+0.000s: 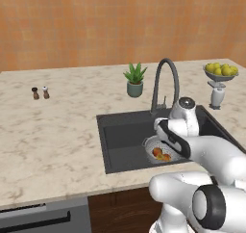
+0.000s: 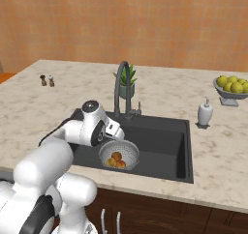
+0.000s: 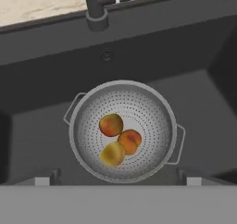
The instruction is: Put the colander in the sink, put the kiwi, apple, peach in the colander, and turn on the sink faucet and pour water over the colander.
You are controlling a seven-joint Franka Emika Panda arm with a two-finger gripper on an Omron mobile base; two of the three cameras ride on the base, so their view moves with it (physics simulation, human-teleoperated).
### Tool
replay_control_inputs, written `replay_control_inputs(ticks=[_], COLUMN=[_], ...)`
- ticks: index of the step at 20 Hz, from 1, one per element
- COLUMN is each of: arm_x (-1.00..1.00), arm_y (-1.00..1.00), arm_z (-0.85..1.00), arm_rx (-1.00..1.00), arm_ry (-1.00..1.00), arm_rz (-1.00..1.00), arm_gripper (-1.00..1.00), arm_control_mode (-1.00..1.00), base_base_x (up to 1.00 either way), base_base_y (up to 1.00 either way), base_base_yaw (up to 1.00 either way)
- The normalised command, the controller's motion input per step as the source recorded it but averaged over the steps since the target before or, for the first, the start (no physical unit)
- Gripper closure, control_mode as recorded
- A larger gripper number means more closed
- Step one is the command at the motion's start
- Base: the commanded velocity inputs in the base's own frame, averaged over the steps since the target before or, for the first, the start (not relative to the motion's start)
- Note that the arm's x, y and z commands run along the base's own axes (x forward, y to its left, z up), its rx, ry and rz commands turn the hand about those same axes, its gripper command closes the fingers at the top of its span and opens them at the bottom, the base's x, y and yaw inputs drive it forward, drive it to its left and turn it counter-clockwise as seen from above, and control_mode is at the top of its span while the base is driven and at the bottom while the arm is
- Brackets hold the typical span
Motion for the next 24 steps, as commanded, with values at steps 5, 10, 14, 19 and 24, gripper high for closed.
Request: replay_control_inputs(ticks=[5,10,14,19,24], arm_x=[-0.43,-0.60,-0.19,-0.01,0.00], arm_y=[0.01,0.09,0.28,0.07,0.00], arm_z=[0.90,0.46,0.05,-0.01,0.00], arm_rx=[0.07,0.00,0.00,0.00,0.00], arm_ry=[0.02,0.03,0.10,0.02,0.00], arm_rz=[0.00,0.02,0.03,0.02,0.00], arm_gripper=[-1.00,-1.00,-1.00,-1.00,-1.00], arm_control_mode=[-1.00,-1.00,-1.00,-1.00,1.00], base_base_x=[0.00,0.00,0.00,0.00,0.00], base_base_y=[0.00,0.00,0.00,0.00,-0.33], base_base_yaw=[0.00,0.00,0.00,0.00,0.03])
